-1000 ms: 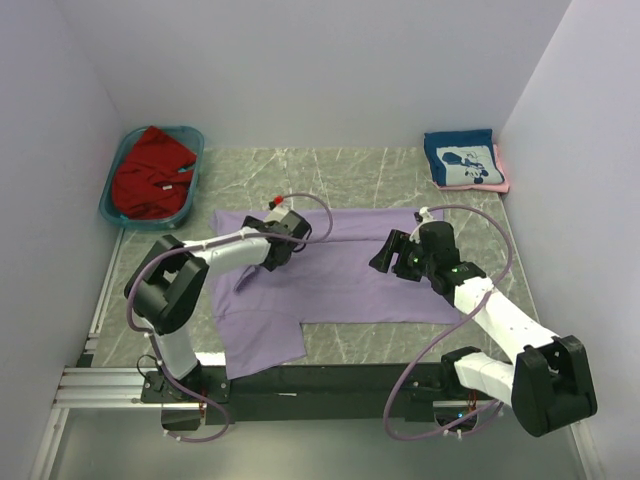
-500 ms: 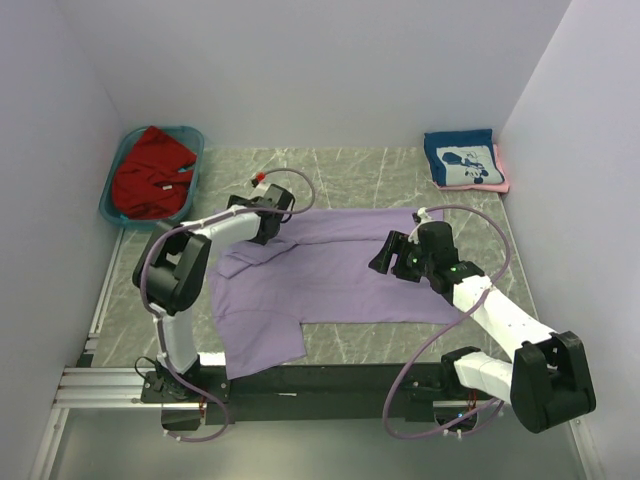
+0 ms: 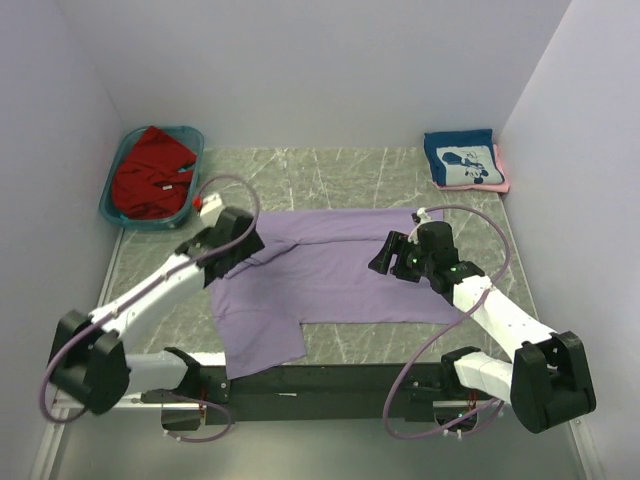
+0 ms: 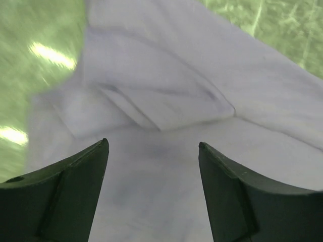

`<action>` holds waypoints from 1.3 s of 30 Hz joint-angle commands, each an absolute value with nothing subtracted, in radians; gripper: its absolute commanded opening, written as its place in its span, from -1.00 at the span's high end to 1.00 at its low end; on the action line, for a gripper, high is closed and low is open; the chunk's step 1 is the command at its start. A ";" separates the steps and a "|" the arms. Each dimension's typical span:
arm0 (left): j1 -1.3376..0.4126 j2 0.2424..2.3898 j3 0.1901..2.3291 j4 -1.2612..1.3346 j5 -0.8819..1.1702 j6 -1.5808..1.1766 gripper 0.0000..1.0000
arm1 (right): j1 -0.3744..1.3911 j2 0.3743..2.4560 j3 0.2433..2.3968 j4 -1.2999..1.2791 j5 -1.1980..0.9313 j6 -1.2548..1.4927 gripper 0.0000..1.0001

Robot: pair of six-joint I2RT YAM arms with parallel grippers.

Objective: Fold and stack the t-shirts
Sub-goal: Fold the tshirt

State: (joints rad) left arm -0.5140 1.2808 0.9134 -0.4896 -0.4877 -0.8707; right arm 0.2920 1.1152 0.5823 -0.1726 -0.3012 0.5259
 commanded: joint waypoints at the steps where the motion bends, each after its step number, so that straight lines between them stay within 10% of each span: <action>1: -0.511 1.198 0.720 -0.243 -0.299 -1.124 -0.53 | 0.296 1.095 0.595 -0.156 -0.304 0.511 -0.52; 39: -0.454 1.428 0.586 0.213 -0.288 -1.198 -0.35 | 0.296 1.124 0.597 -0.137 -0.339 0.509 -0.50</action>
State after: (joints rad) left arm -0.4576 1.4250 0.5392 0.1684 -0.3176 -1.1980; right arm 0.2920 1.1175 0.5823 -0.1715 -0.3340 0.5259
